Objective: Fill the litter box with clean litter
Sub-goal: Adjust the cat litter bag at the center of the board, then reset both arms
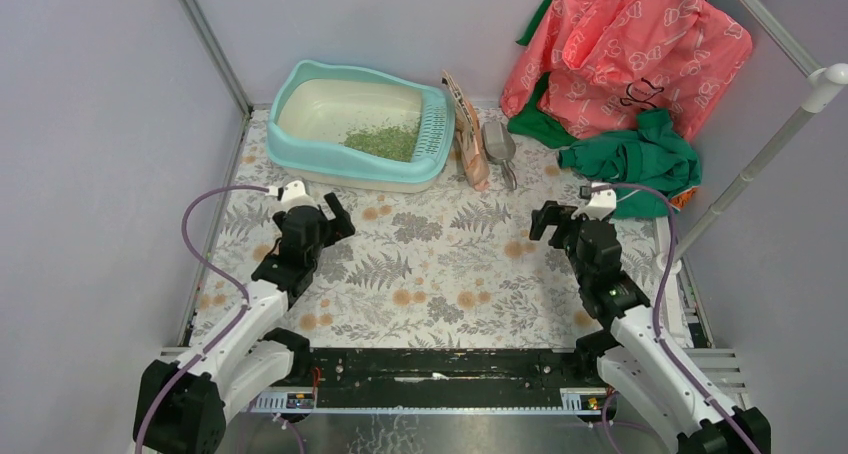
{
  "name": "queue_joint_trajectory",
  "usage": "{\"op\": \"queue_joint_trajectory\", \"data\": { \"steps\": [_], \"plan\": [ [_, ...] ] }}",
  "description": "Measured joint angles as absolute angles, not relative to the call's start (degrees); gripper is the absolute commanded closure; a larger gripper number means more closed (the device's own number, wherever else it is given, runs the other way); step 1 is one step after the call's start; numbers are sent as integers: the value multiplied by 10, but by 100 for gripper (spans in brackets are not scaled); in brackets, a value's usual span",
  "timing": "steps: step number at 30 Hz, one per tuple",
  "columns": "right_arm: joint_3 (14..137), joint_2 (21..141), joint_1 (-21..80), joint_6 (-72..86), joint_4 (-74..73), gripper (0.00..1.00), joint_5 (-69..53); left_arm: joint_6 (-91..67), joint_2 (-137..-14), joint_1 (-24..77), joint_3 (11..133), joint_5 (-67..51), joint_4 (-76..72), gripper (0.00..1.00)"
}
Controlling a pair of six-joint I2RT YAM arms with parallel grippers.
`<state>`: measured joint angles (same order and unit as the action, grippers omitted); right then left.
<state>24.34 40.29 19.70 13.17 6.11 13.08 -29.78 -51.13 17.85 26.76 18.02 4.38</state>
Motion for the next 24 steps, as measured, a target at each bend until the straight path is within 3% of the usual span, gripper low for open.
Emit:
{"op": "queue_joint_trajectory", "data": {
  "steps": [7, 15, 24],
  "plan": [
    [112, 380, 197, 79, 203, 0, 261, -263, -566, 178, 232, 236, -67, 1],
    [58, 586, 184, 58, 426, 0, 365, -209, -613, 171, 228, 290, -138, 1],
    [50, 720, 140, 58, 577, 0, 364, -170, -615, 118, 203, 291, -218, 1]
  ]
}}
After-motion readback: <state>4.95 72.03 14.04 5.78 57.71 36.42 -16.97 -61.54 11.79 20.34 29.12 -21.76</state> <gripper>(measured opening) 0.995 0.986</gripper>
